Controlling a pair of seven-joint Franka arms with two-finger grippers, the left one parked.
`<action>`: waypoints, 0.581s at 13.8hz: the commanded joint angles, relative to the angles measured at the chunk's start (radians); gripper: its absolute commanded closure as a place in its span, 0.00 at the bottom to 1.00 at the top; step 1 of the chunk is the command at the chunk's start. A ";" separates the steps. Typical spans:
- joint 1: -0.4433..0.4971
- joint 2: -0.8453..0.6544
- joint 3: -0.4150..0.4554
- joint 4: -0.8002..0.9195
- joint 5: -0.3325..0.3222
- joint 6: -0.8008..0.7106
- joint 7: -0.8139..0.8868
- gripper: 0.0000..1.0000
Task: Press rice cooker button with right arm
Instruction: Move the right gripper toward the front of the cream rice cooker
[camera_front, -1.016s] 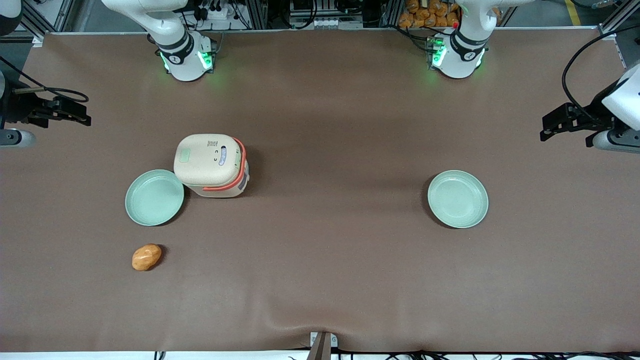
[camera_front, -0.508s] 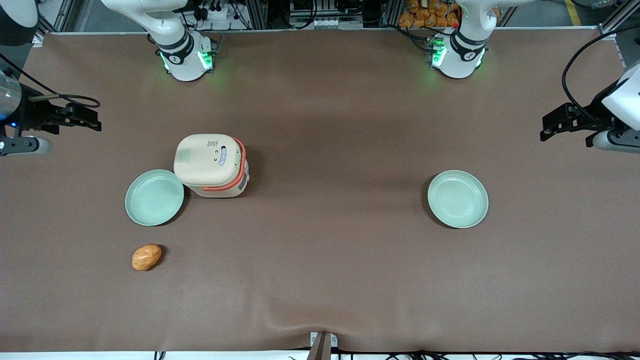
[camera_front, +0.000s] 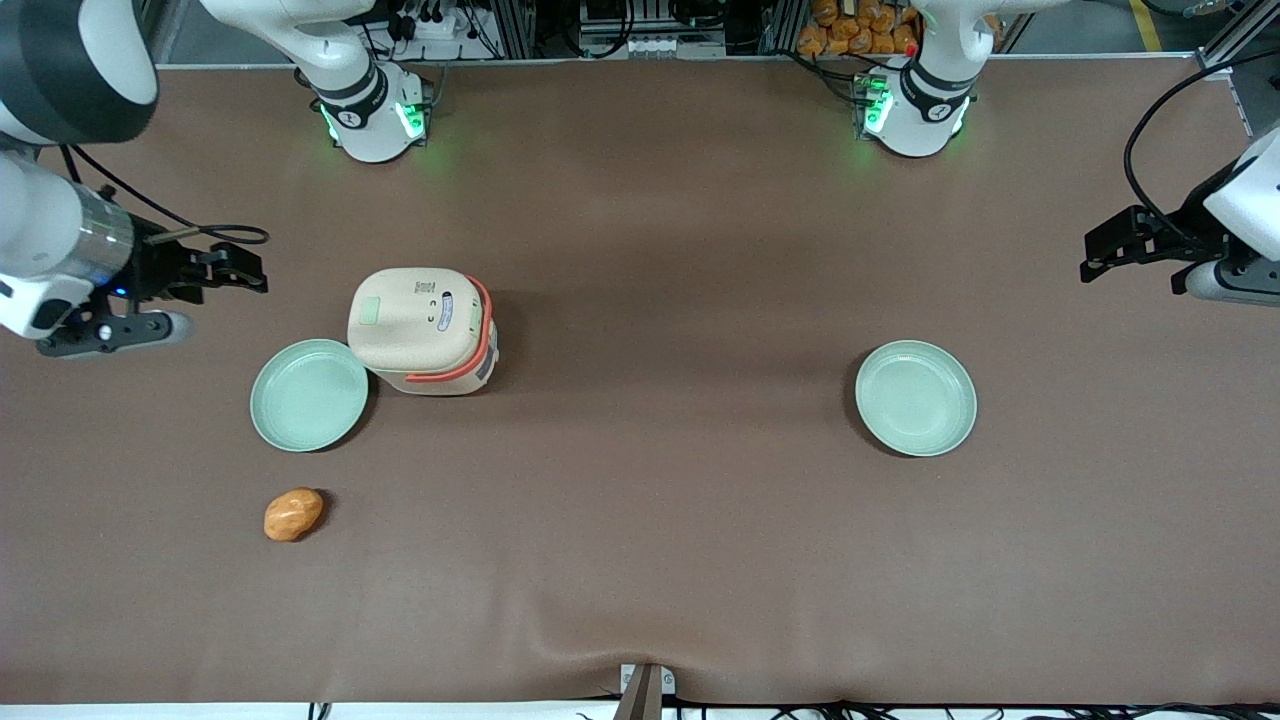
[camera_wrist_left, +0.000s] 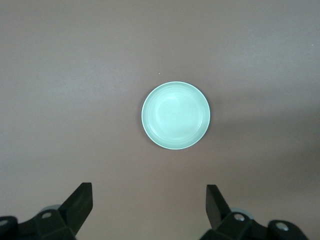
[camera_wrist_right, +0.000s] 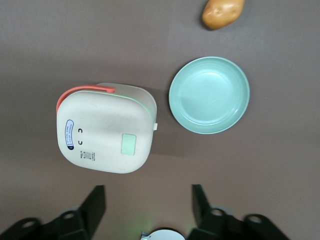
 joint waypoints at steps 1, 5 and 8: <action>0.011 0.017 0.026 -0.041 0.015 -0.010 0.018 0.55; 0.011 0.059 0.032 -0.124 0.071 -0.039 0.018 0.78; 0.015 0.092 0.032 -0.153 0.078 -0.037 0.018 0.88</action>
